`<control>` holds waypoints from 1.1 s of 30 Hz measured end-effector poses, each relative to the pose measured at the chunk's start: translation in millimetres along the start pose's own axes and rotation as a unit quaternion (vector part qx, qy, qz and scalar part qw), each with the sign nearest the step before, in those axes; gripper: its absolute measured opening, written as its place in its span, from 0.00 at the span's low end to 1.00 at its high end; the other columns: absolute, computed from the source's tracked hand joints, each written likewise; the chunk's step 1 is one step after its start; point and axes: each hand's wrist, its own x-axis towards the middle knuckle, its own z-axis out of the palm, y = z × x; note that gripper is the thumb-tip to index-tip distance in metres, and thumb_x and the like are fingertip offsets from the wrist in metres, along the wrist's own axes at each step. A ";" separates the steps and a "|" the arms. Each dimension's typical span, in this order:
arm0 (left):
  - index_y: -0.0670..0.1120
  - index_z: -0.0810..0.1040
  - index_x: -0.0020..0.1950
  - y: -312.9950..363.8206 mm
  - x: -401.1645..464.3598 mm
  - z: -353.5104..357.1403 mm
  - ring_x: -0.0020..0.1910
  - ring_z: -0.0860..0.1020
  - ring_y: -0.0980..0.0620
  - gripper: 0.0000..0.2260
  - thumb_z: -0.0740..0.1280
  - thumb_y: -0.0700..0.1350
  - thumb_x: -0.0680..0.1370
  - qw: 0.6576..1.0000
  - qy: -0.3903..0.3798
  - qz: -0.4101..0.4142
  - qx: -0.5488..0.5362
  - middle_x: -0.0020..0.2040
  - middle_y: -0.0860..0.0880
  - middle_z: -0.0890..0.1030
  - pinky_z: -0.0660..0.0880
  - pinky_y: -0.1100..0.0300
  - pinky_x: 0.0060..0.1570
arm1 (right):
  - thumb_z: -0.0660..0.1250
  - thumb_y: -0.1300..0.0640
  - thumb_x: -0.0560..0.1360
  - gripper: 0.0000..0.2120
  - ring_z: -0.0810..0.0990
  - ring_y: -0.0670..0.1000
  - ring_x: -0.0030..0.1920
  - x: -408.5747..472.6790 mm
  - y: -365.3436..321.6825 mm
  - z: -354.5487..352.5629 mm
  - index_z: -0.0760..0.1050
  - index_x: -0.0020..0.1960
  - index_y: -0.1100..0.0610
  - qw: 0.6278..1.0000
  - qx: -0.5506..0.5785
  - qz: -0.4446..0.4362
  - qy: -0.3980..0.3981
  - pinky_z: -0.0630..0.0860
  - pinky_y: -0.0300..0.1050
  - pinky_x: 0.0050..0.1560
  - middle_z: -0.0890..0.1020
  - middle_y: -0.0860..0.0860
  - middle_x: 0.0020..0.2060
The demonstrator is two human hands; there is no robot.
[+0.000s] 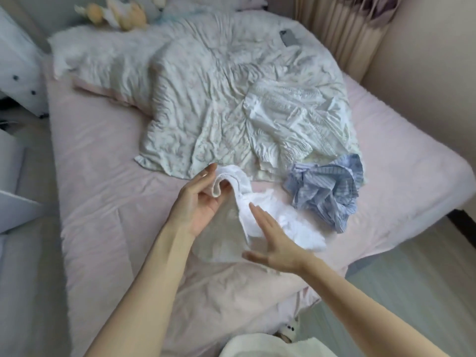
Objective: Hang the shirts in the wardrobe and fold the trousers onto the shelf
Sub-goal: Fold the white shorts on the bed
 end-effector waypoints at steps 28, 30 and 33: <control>0.41 0.76 0.47 88.2 -35.7 -19.3 0.46 0.79 0.43 0.10 0.70 0.47 0.73 0.782 0.133 0.220 0.568 0.44 0.42 0.81 0.72 0.53 0.46 | 0.62 0.55 0.72 0.11 0.69 0.51 0.27 81.3 -162.8 -55.0 0.72 0.31 0.56 0.887 0.224 0.276 0.294 0.63 0.38 0.27 0.72 0.51 0.26; 0.43 0.75 0.47 75.0 -34.7 -17.0 0.44 0.79 0.48 0.07 0.70 0.45 0.74 0.850 0.105 0.169 0.487 0.42 0.47 0.80 0.74 0.55 0.46 | 0.61 0.58 0.72 0.12 0.67 0.50 0.26 80.2 -161.4 -48.7 0.69 0.31 0.55 0.885 0.247 0.284 0.275 0.59 0.35 0.23 0.69 0.51 0.25; 0.44 0.75 0.45 87.4 -30.6 -19.1 0.40 0.78 0.49 0.04 0.69 0.38 0.75 0.899 0.160 0.184 0.365 0.40 0.48 0.79 0.74 0.63 0.40 | 0.58 0.65 0.74 0.11 0.74 0.51 0.34 73.1 -151.7 -67.2 0.76 0.36 0.58 0.916 0.164 0.205 0.303 0.66 0.36 0.27 0.76 0.53 0.31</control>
